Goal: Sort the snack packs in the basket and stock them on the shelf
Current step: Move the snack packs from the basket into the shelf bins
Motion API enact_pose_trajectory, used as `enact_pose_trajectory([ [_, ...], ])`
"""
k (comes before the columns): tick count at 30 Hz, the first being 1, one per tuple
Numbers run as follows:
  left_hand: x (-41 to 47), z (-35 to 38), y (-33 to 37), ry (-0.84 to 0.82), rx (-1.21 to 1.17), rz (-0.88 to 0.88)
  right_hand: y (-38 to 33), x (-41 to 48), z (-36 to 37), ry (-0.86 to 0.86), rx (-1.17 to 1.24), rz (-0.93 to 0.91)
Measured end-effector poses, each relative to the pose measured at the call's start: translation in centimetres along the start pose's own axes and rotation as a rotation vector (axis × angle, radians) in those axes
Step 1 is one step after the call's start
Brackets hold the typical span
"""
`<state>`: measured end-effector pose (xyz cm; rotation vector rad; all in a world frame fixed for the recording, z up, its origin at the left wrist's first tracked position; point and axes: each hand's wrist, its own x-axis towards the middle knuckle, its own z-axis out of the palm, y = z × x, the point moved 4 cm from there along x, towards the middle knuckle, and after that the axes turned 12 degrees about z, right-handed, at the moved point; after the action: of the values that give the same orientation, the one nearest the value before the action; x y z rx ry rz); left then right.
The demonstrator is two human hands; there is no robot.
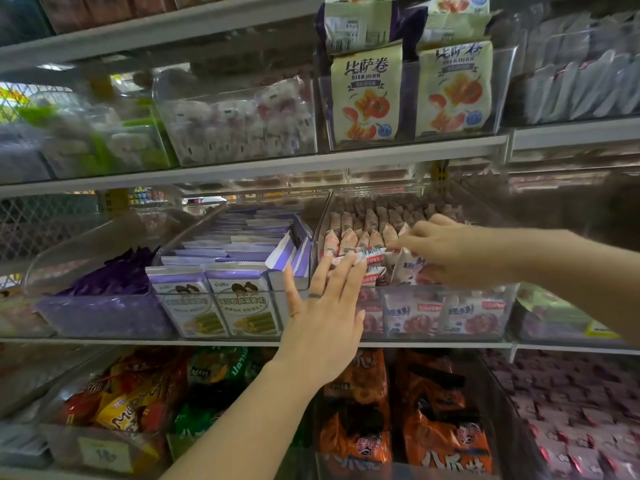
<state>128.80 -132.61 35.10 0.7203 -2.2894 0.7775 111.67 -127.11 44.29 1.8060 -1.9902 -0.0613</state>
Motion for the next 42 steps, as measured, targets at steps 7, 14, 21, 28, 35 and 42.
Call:
enact_pose_trajectory([
  [7,-0.3,0.1,0.5,0.041,-0.002,-0.017,-2.7,0.7,3.9,0.172,0.191,0.139],
  [14,0.1,0.6,0.4,0.001,0.006,-0.01,-3.3,0.7,4.2,0.315,0.136,0.144],
  [21,-3.5,-2.2,-0.3,0.104,-0.072,-0.038,-7.6,-4.3,2.1,0.788,0.308,0.008],
  [28,-17.2,-1.7,-4.9,0.202,-0.066,-0.178,-21.1,-5.6,6.3,0.725,0.549,-0.337],
  [35,-38.4,1.0,-10.0,-0.147,-0.05,-0.513,-38.8,-5.5,15.7,0.121,0.591,-0.585],
  [42,-59.1,6.3,-9.8,-0.793,-0.333,-1.013,-54.9,-9.9,28.6,-0.536,0.404,-0.882],
])
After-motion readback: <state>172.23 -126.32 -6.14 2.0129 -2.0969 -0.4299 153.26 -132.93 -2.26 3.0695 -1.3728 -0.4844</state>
